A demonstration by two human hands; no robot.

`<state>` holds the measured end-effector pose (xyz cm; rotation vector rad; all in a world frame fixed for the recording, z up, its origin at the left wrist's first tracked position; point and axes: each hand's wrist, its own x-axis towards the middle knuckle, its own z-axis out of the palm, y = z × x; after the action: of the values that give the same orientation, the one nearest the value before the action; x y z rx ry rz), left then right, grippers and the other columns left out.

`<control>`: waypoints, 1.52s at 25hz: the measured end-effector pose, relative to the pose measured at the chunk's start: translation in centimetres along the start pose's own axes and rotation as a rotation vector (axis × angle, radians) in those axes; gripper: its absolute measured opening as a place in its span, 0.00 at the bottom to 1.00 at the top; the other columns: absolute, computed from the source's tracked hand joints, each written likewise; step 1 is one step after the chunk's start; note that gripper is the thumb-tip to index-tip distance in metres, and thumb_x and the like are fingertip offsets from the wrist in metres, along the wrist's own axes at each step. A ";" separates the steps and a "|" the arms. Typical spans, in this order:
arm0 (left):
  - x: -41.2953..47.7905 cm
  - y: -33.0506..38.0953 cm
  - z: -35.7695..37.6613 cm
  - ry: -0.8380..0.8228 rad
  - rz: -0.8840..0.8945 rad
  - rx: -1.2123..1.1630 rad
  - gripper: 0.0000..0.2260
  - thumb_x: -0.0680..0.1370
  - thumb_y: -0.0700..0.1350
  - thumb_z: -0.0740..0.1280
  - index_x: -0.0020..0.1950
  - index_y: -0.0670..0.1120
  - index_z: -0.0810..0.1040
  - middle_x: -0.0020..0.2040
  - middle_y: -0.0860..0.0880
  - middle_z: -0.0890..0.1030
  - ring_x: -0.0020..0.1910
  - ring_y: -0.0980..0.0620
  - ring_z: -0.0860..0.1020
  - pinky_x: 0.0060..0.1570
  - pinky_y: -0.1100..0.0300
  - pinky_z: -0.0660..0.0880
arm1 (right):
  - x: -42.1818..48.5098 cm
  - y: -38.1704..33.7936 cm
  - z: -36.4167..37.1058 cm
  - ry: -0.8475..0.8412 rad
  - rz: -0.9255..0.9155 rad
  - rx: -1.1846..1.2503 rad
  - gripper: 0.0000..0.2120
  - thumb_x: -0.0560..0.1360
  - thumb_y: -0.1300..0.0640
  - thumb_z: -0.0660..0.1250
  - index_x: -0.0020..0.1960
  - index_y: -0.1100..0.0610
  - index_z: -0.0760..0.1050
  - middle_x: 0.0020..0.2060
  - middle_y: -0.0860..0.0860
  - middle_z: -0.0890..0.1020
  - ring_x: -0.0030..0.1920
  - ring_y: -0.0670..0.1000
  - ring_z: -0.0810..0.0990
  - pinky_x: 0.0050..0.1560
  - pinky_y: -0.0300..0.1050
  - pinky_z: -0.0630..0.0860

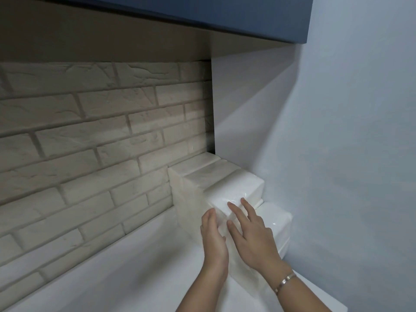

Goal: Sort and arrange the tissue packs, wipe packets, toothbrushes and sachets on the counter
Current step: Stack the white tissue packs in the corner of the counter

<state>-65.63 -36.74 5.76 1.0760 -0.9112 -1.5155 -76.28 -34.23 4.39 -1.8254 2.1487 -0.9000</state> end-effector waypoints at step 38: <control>-23.0 0.9 -49.9 0.567 0.068 0.528 0.19 0.72 0.34 0.72 0.36 0.60 0.83 0.26 0.57 0.78 0.26 0.60 0.76 0.37 0.69 0.72 | -26.5 -29.6 27.2 -0.365 -0.089 0.471 0.30 0.74 0.55 0.70 0.52 0.18 0.66 0.53 0.33 0.79 0.56 0.42 0.76 0.54 0.37 0.72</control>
<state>-16.20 -15.39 -4.98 1.7213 -0.9411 -0.8396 -31.84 -19.92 -7.51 -1.6909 1.4977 -0.9092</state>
